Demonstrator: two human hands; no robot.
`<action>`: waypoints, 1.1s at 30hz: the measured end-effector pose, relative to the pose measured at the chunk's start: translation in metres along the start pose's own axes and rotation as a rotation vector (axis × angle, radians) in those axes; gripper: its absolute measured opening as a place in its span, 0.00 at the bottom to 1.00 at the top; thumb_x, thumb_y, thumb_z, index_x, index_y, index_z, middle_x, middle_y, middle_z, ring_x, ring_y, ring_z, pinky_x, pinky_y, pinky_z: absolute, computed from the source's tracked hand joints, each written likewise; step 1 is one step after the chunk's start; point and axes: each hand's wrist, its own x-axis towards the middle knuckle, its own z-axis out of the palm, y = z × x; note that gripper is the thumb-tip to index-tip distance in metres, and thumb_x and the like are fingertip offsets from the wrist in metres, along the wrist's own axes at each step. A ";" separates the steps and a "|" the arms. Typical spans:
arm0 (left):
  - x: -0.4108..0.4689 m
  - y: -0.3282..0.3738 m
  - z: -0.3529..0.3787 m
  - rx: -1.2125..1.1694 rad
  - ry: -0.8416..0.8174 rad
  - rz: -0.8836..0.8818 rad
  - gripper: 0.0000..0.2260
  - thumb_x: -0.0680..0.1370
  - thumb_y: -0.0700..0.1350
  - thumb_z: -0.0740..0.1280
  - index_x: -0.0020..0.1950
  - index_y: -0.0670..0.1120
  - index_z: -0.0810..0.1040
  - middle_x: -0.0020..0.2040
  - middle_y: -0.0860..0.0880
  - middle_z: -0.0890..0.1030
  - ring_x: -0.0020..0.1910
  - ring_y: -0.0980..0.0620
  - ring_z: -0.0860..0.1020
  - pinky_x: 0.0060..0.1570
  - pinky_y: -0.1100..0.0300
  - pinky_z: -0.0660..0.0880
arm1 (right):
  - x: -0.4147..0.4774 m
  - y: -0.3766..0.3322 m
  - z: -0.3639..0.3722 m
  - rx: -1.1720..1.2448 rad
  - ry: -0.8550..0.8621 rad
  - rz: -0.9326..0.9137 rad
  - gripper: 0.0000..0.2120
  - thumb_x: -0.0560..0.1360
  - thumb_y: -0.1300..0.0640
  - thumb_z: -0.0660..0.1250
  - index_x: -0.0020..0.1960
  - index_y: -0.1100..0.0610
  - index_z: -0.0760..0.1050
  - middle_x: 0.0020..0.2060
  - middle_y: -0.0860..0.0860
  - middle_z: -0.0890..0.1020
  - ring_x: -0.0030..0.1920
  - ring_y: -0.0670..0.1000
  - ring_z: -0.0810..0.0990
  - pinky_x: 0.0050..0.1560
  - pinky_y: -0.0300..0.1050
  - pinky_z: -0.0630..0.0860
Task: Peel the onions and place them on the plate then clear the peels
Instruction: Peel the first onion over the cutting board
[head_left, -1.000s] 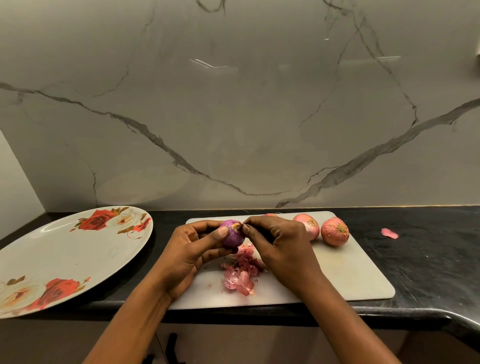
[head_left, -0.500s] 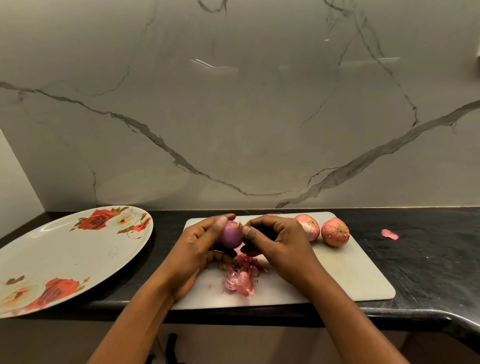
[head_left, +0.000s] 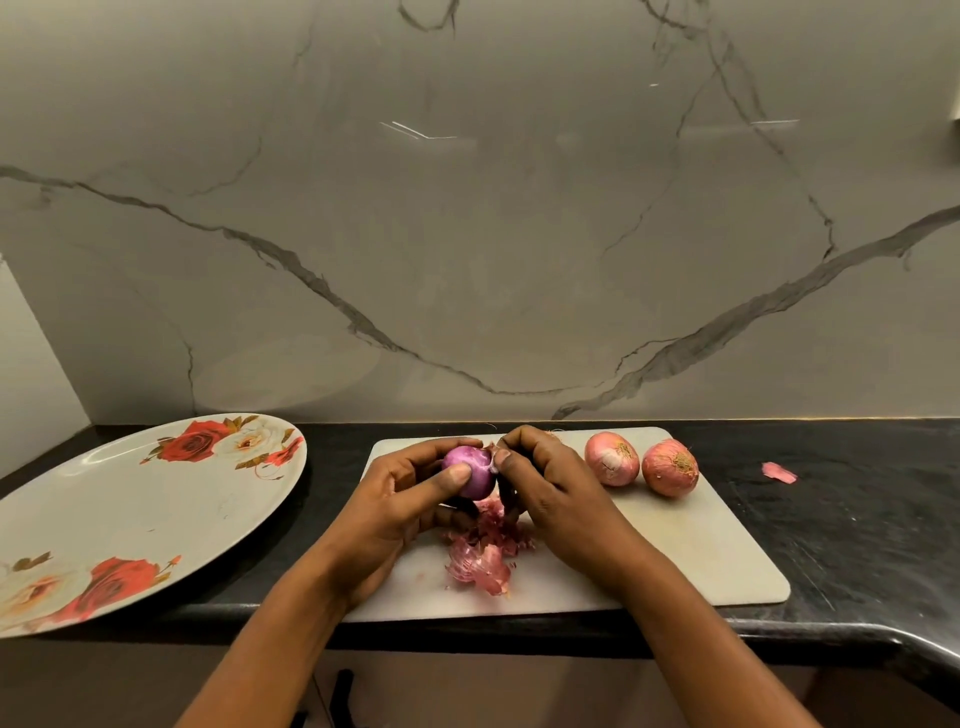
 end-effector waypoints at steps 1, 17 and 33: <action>0.000 0.000 0.000 0.003 -0.016 -0.002 0.15 0.82 0.44 0.68 0.69 0.46 0.82 0.63 0.42 0.84 0.61 0.40 0.83 0.57 0.50 0.83 | 0.001 0.000 0.000 -0.005 0.000 0.002 0.10 0.87 0.54 0.61 0.51 0.57 0.76 0.38 0.52 0.78 0.39 0.50 0.76 0.46 0.63 0.77; 0.004 -0.003 -0.004 -0.131 -0.003 -0.047 0.24 0.77 0.51 0.68 0.74 0.52 0.78 0.64 0.44 0.84 0.54 0.45 0.83 0.55 0.50 0.83 | -0.001 0.003 -0.003 0.114 0.099 -0.047 0.06 0.81 0.58 0.73 0.57 0.54 0.86 0.46 0.49 0.88 0.46 0.51 0.88 0.45 0.47 0.86; 0.002 0.002 0.002 -0.047 0.021 -0.091 0.25 0.75 0.59 0.70 0.69 0.53 0.71 0.62 0.36 0.81 0.48 0.42 0.81 0.46 0.51 0.80 | 0.000 0.004 -0.004 0.003 0.128 -0.079 0.05 0.82 0.59 0.71 0.52 0.55 0.86 0.37 0.51 0.86 0.36 0.49 0.85 0.42 0.43 0.84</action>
